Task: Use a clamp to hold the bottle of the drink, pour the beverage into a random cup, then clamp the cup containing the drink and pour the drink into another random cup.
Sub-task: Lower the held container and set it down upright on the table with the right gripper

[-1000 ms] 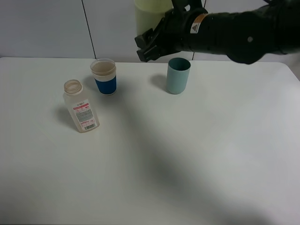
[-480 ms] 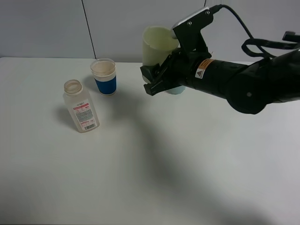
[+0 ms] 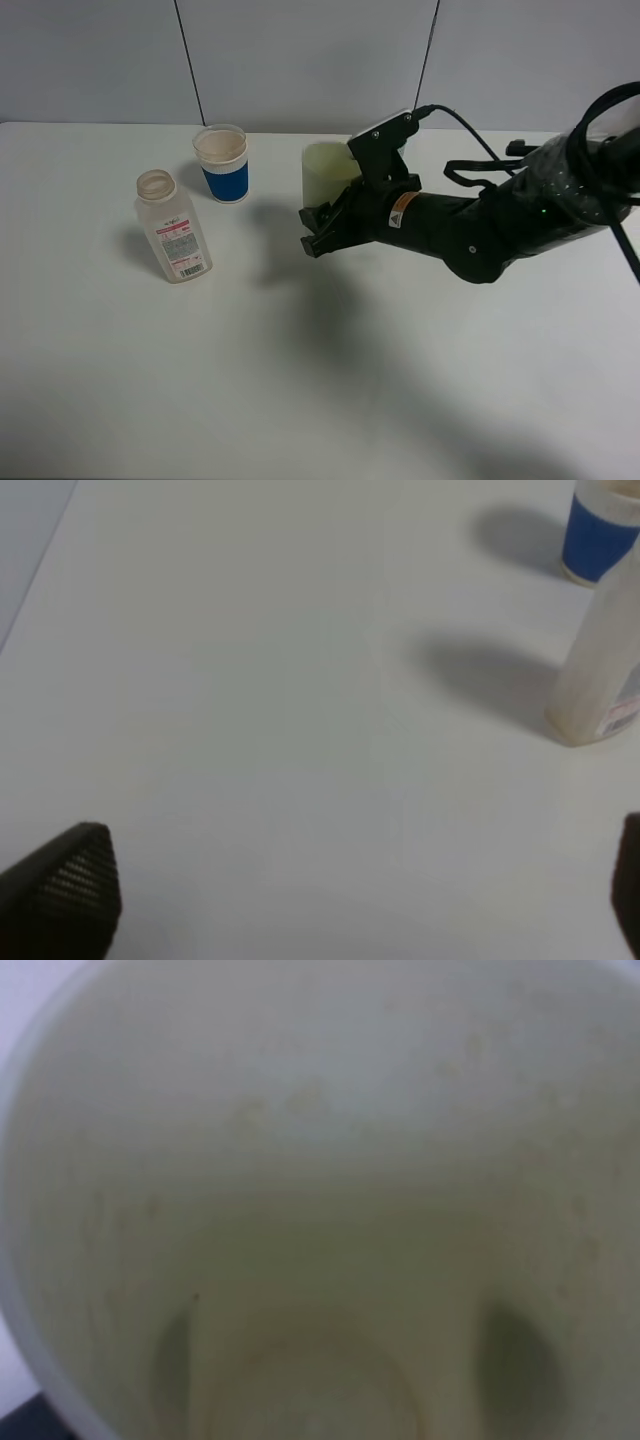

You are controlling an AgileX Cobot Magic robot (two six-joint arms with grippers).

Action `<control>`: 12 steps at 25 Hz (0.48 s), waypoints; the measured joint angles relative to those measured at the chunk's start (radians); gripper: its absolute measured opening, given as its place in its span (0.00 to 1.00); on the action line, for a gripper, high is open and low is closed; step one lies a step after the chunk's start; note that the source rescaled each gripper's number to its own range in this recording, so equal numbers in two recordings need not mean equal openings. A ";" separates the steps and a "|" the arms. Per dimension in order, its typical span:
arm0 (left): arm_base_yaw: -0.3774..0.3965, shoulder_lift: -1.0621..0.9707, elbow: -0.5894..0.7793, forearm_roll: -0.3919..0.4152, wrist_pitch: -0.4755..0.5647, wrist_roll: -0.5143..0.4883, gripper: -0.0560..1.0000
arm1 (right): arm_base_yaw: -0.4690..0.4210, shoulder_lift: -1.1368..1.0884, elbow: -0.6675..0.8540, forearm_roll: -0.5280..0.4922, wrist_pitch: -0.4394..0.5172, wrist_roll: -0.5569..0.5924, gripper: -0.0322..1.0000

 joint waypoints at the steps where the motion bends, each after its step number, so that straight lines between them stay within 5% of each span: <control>1: 0.000 0.000 0.000 0.000 0.000 0.000 1.00 | 0.000 0.015 0.000 0.000 0.000 0.003 0.03; 12: 0.000 0.000 0.000 0.000 0.000 0.000 1.00 | 0.000 0.111 -0.001 -0.001 -0.057 0.005 0.03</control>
